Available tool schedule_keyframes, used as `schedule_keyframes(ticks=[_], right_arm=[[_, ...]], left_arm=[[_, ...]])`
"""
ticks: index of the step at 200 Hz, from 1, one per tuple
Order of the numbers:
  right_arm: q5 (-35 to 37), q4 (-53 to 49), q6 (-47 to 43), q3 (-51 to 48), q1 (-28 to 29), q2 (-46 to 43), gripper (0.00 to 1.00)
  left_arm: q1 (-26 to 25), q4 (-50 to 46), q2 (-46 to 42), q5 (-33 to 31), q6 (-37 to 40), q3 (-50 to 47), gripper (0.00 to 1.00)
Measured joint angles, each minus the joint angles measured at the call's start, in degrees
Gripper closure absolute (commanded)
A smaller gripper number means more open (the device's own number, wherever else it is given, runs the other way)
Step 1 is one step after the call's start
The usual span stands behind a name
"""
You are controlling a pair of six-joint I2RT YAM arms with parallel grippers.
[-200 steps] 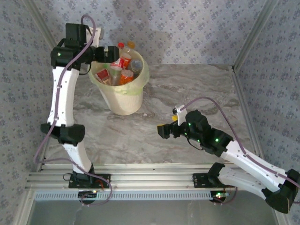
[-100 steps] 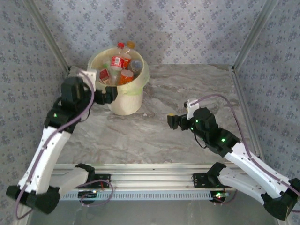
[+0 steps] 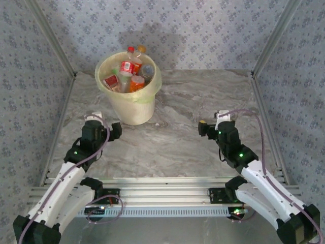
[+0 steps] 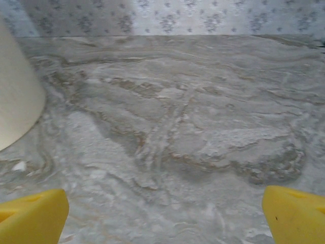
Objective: Put the plastic bottles in the bin
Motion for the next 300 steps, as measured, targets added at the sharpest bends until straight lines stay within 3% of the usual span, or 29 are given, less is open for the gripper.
schedule_keyframes(ticks=[48,96,151,191,246,300], right_arm=[[2.54,8.28,-2.19,-7.28,-7.89,0.17,0.0],[3.56,20.41,-5.84,-13.79,-13.18,6.49,0.0],[0.92,34.62,-8.85,-17.05,-18.51,12.92,0.0],[-2.58,44.78,-10.54,-18.14,-23.45,21.53,0.0],[-6.93,55.95,-12.9,-17.92,-25.64,32.44,0.0],[-9.66,57.61,-12.83,-12.68,-27.41,40.98,0.0]], left_arm=[[0.0,13.9,-0.9,-6.67,6.4,-10.25,0.0],[2.25,28.52,8.74,-10.01,15.06,-13.11,0.0],[10.45,46.84,20.59,-5.97,19.67,-15.13,0.0],[12.15,59.82,34.71,-2.12,23.26,-15.15,0.0],[16.2,72.65,44.65,2.19,23.45,-15.21,0.02],[17.75,70.44,47.52,5.97,22.51,-11.82,0.0]])
